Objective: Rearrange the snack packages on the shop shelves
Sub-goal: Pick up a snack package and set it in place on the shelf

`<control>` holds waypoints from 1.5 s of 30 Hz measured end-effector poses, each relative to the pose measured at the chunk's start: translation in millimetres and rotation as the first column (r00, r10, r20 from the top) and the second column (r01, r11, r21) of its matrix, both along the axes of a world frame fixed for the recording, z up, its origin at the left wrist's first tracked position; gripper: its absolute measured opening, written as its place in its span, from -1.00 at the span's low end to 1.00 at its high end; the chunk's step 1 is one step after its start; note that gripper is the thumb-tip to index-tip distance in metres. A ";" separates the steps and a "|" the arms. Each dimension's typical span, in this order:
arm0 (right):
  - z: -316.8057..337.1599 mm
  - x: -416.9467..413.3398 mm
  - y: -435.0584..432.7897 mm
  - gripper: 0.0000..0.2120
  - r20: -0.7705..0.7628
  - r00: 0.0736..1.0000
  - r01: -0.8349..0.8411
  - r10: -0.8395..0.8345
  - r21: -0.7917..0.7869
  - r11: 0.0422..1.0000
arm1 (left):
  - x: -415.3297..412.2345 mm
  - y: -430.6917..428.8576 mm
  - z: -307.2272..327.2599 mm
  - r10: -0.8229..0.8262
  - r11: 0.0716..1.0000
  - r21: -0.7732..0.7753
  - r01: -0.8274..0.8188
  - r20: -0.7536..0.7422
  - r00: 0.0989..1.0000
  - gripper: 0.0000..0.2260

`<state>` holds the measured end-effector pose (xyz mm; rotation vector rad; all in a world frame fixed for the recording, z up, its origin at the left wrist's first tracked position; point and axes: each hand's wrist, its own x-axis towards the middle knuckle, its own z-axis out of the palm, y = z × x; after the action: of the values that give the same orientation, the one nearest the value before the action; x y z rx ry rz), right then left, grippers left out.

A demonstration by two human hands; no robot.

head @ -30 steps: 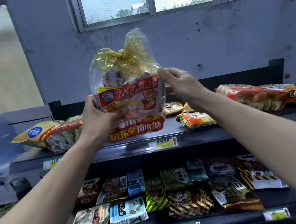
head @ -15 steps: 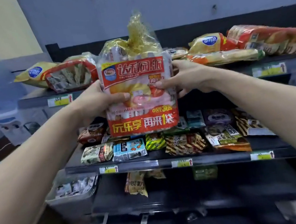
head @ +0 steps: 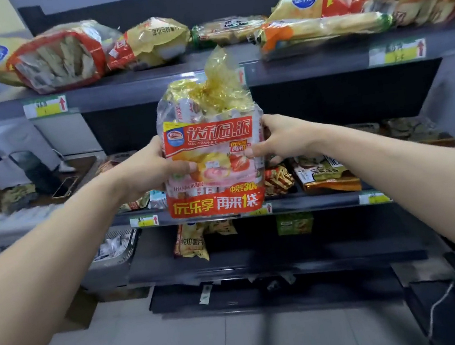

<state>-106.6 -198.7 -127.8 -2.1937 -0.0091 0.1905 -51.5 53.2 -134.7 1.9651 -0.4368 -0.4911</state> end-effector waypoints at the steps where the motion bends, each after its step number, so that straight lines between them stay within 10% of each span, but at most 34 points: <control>1: -5.3 0.2 -4.3 -0.63 0.002 1.000 0.012 -0.012 0.005 1.000 | 0.3 -6.0 -4.5 0.022 1.000 -0.001 -0.022 -0.001 1.000 -0.48; 19: -70.2 48.0 -61.2 -0.41 0.081 0.972 0.217 -0.220 0.036 0.975 | 58.5 -88.7 -77.0 0.184 0.958 -0.217 -0.189 -0.043 0.982 -0.52; 45: -134.4 131.8 -106.9 -0.68 -0.047 0.909 0.417 -0.414 0.115 0.902 | 169.5 -145.1 -136.9 0.187 0.949 -0.247 -0.197 -0.066 0.980 -0.56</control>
<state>25.1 -305.6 -262.3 -2.0165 0.4471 -0.0287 118.0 -92.0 -271.6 1.7258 -0.2632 -0.3330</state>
